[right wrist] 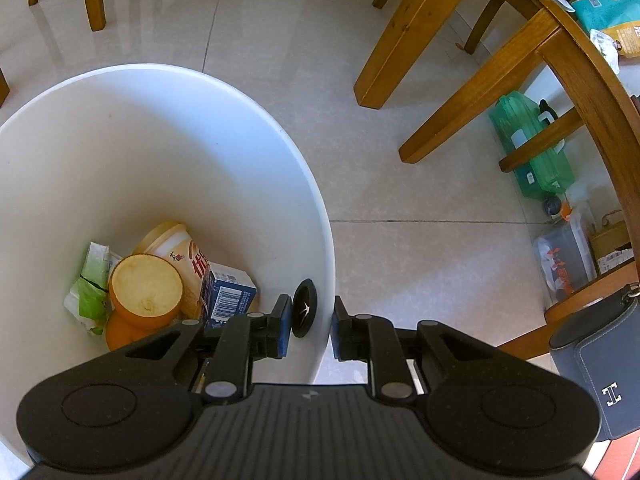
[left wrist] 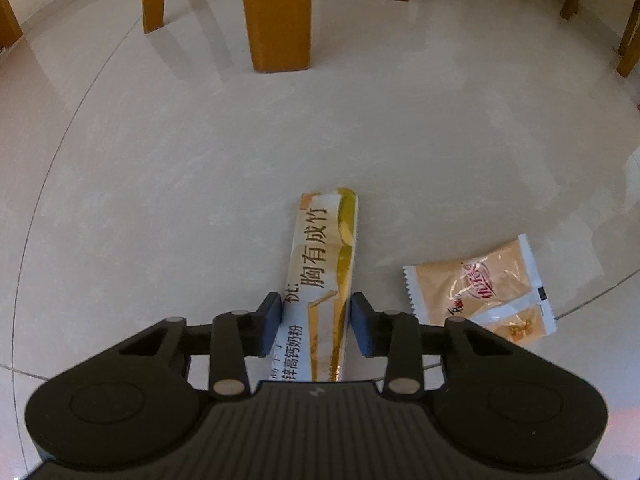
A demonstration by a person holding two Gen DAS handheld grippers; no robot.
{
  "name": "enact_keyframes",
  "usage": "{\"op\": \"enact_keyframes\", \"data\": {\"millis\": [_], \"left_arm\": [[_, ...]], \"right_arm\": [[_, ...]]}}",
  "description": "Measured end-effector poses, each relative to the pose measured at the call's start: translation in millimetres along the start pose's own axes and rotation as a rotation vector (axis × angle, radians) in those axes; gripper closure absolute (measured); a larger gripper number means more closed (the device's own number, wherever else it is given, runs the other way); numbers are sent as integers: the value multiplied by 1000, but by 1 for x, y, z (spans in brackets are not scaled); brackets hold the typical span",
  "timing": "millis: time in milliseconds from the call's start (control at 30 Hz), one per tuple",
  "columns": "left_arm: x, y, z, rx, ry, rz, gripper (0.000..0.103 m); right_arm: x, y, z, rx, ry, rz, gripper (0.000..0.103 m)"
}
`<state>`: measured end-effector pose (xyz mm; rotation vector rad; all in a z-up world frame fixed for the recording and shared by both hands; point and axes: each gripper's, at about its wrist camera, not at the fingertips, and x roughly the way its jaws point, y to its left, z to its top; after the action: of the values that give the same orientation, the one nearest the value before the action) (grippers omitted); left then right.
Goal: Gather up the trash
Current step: 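Lower the left gripper onto the long yellow snack wrapper and close, then carry the yellow snack wrapper over the bin and open the left gripper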
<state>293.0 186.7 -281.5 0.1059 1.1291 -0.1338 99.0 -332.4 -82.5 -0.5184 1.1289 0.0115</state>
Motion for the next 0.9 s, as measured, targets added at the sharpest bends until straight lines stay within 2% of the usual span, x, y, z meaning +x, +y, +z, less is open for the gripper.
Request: {"op": "enact_keyframes", "data": {"millis": [233,467,567,667,900], "left_arm": [[-13,-8,-7,-3,-3,25,77],[-44,-27,-9,19,-24,12,77],[-57,-39,-1,30,-9,-7,77],[-81,-56,1,44,25,-50,77],[-147,-118,4,141,5,-184,77]], "right_arm": [[0,0,-1,-1,1,4,80],[0,0,-1,-8,-3,7,80],[0,-1,0,-2,0,15,80],[1,-2,0,2,9,17,80],[4,1,-4,3,16,12,80]]}}
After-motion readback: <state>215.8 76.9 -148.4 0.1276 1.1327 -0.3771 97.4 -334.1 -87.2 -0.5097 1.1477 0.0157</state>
